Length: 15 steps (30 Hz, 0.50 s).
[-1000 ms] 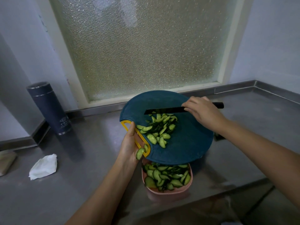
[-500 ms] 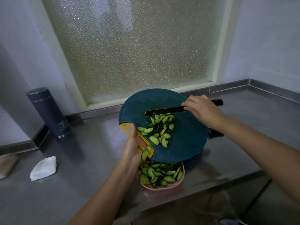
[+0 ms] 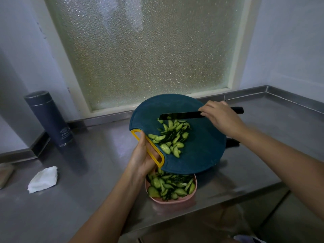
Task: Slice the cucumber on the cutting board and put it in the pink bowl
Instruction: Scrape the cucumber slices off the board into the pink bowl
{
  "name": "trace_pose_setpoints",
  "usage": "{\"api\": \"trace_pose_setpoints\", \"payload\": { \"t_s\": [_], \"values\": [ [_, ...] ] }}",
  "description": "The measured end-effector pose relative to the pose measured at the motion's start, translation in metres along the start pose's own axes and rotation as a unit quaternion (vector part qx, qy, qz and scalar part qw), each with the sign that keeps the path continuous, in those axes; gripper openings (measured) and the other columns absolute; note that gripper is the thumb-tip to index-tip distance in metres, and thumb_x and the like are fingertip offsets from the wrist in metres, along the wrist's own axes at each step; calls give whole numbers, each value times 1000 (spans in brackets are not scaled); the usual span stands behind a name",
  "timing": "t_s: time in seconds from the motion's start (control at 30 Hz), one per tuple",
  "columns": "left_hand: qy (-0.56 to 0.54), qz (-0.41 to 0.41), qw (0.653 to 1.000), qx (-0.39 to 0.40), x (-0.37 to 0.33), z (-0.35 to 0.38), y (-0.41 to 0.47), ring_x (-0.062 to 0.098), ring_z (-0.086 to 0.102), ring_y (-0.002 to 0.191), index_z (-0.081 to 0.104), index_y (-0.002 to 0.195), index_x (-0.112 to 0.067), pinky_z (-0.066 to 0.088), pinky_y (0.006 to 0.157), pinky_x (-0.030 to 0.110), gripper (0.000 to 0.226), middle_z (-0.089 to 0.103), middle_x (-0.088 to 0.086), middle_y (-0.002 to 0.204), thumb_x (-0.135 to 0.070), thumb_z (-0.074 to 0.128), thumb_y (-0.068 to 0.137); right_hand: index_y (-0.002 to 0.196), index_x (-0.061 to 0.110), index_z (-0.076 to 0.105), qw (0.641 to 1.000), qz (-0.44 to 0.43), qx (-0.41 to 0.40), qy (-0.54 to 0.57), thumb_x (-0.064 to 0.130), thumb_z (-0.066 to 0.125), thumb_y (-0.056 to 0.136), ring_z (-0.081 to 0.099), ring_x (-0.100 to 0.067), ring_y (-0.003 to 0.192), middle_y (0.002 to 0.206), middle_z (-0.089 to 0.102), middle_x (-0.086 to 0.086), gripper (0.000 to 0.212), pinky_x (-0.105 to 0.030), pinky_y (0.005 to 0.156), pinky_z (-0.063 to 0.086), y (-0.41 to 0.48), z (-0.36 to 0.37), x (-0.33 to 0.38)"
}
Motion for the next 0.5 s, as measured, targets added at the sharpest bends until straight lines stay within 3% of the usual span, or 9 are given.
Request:
{"api": "trace_pose_setpoints", "payload": {
  "t_s": [0.1, 0.27, 0.5],
  "values": [
    [-14, 20, 1000, -7, -8, 0, 2, 31, 66, 99, 56, 120, -10, 56, 80, 46, 54, 67, 16, 112, -49, 26, 97, 103, 9, 66, 1000, 17, -5, -4, 14, 55, 95, 60, -30, 85, 92, 63, -7, 15, -36, 73, 34, 5, -1, -2],
    [-23, 29, 999, -1, -13, 5, -1, 32, 69, 90, 58, 115, -8, 57, 63, 44, 57, 69, 18, 104, -51, 26, 97, 103, 10, 65, 1000, 26, -1, -5, 15, 53, 96, 59, -29, 85, 91, 61, -6, 15, -31, 72, 26, 12, -2, 1],
    [-5, 30, 999, -46, -7, -2, 0, 32, 68, 92, 58, 119, -9, 58, 70, 47, 51, 68, 19, 107, -48, 34, 96, 99, 16, 64, 1000, -8, 29, 3, 34, 30, 95, 58, -24, 77, 87, 60, -1, 38, -36, 70, 36, -7, 3, 23]
  ]
}}
Point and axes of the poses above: each hand's wrist, its own y-axis towards the middle knuckle, its own z-axis out of the palm, x = y × z, the point moved 4 cm from there along y, towards the middle knuckle
